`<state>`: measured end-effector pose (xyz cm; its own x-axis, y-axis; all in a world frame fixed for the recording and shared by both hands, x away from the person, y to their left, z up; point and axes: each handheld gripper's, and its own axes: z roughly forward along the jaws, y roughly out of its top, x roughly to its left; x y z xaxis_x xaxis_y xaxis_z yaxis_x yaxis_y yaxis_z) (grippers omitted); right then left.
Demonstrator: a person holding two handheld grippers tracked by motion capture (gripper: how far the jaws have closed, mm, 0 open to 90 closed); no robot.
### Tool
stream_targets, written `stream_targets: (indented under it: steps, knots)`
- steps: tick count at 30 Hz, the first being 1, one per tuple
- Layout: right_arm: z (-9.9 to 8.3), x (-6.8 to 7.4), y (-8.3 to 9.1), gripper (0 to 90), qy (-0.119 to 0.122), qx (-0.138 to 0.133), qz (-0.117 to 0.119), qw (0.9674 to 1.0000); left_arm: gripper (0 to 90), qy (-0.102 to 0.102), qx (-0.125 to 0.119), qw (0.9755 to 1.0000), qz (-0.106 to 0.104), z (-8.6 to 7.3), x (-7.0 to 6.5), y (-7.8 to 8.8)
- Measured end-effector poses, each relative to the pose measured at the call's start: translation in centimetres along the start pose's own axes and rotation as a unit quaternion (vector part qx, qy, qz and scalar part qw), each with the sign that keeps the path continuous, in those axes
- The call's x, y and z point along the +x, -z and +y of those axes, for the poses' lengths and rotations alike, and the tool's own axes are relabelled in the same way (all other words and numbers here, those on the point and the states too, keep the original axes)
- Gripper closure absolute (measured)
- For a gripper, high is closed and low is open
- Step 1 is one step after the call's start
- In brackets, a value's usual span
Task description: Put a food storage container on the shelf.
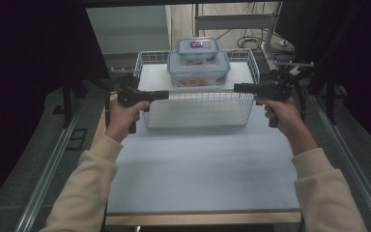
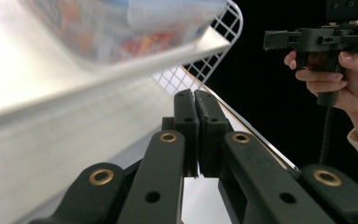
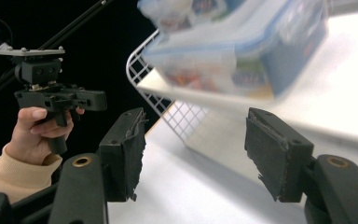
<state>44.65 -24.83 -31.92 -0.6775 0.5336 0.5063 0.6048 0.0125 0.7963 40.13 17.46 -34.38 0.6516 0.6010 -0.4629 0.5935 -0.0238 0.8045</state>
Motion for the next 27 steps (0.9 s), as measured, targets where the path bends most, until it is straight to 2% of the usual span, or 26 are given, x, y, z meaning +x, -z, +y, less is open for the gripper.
stream_targets:
  steps: [2, 5, 7, 10, 13, 19, 22, 27]
  knots:
    - [-1.3, -0.2, 0.3, 37.7, 0.005, 0.002, 0.002, 1.0000, 87.2, 0.000, -0.004, 0.9999, -0.011, -1.6, 0.0, 0.1]
    - [-3.5, -0.6, 0.7, 37.6, 0.005, 0.005, 0.009, 0.9999, 82.0, -0.002, -0.003, 1.0000, -0.009, -3.7, -0.2, 0.0]
    - [-4.7, -0.9, 0.8, 37.6, -0.003, 0.009, 0.012, 0.9999, 71.6, -0.006, -0.002, 1.0000, 0.003, -5.2, -0.3, -0.3]
    - [-6.8, -1.5, 0.8, 37.6, 0.001, 0.009, 0.008, 0.9999, 55.2, -0.012, 0.002, 0.9998, 0.016, -7.5, -0.5, -0.8]
    - [-9.0, -2.0, 0.9, 37.6, -0.007, 0.019, 0.007, 0.9998, 43.7, -0.009, 0.012, 0.9997, 0.018, -9.1, -0.2, -1.2]
    - [-12.7, -2.9, 0.6, 37.6, -0.010, 0.033, -0.005, 0.9994, 37.2, 0.016, 0.040, 0.9988, 0.023, -12.5, 1.3, -2.3]
    - [-14.1, -3.1, 0.4, 37.2, -0.001, 0.046, -0.016, 0.9988, 36.2, 0.025, 0.048, 0.9982, 0.027, -13.7, 1.9, -2.5]
    - [-15.9, -3.4, 0.1, 36.8, -0.001, 0.052, -0.016, 0.9985, 34.7, 0.029, 0.056, 0.9974, 0.035, -14.5, 2.4, -2.7]
